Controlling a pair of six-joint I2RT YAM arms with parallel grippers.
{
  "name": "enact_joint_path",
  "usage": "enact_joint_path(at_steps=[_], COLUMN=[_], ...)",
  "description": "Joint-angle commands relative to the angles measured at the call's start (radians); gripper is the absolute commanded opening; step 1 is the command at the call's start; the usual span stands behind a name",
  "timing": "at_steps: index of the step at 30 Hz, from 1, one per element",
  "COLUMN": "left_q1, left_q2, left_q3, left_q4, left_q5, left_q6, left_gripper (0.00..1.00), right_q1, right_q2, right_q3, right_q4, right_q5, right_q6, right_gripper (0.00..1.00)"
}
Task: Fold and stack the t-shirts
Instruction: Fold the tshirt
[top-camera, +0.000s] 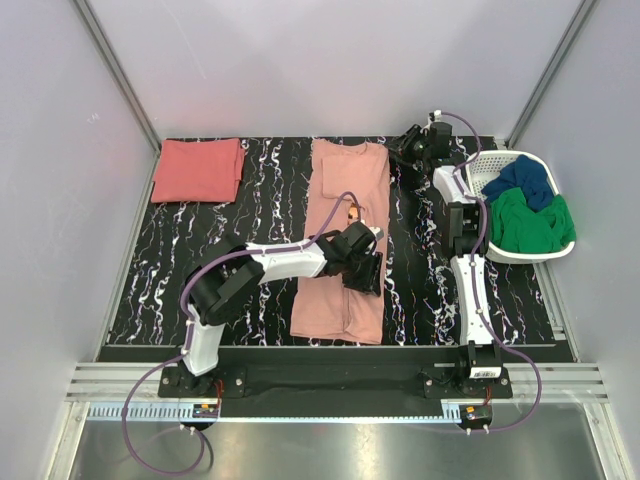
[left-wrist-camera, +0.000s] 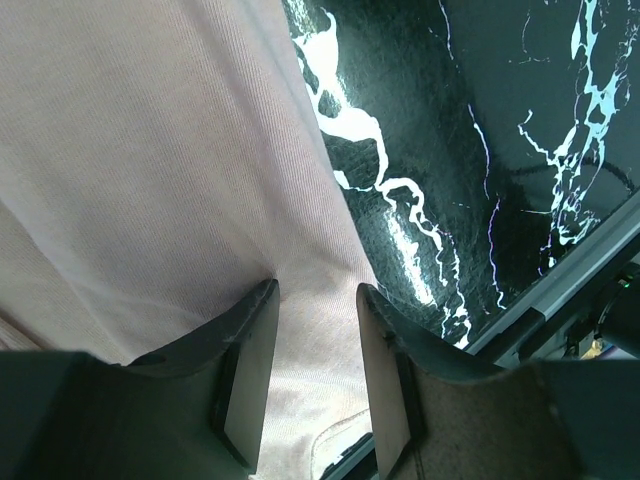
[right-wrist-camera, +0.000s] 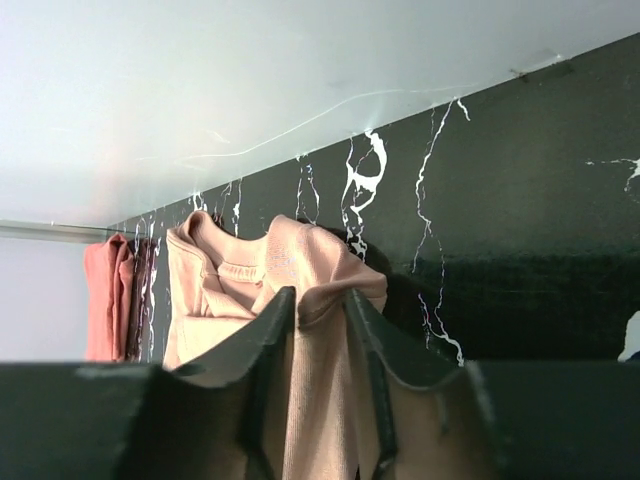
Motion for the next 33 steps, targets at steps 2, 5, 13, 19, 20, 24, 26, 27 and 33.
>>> enact_joint_path(at_steps=[2,5,13,19,20,24,26,27,33], left_q1=[-0.01,-0.007,0.14,0.403,0.458,0.545,0.578,0.585,0.592], left_q2=[-0.022,-0.046,-0.155,-0.116,-0.097,0.021,0.081,0.143,0.403], left_q3=[0.012,0.068,0.315,0.449,0.469,0.588,0.657,0.677,0.949], left_q4=[0.026,0.01,-0.238,-0.287,-0.264,-0.217,-0.159,-0.133,-0.097], left_q5=[0.017,0.037,-0.107,-0.244,-0.248,-0.223,-0.164,-0.137,-0.008], left_q6=[-0.032,-0.043,0.069,0.155,0.156,0.155,0.143,0.12,0.022], left_gripper=[0.43,0.45,0.49,0.47,0.46,0.45,0.45,0.44,0.44], right_q1=[-0.007,-0.009,-0.018,-0.019,-0.018,-0.018,-0.018,-0.018,-0.018], right_q2=[-0.022,-0.059,-0.203,-0.325,-0.339,-0.424,-0.485,-0.505,-0.626], right_q3=[0.015,-0.002,-0.093,-0.205,-0.249,-0.392,-0.494,-0.527,-0.729], right_q4=[0.041,0.021,-0.068,-0.08,-0.08,-0.041,-0.027,0.03,0.084], right_q5=[-0.006,0.005,0.06,0.037,0.025,-0.008,-0.03,-0.036,-0.081], right_q6=[-0.04,-0.067,-0.122,-0.139,-0.138,-0.121,-0.106,-0.1,-0.084], right_gripper=[0.4,0.43,0.54,0.52,0.52,0.49,0.48,0.48,0.48])
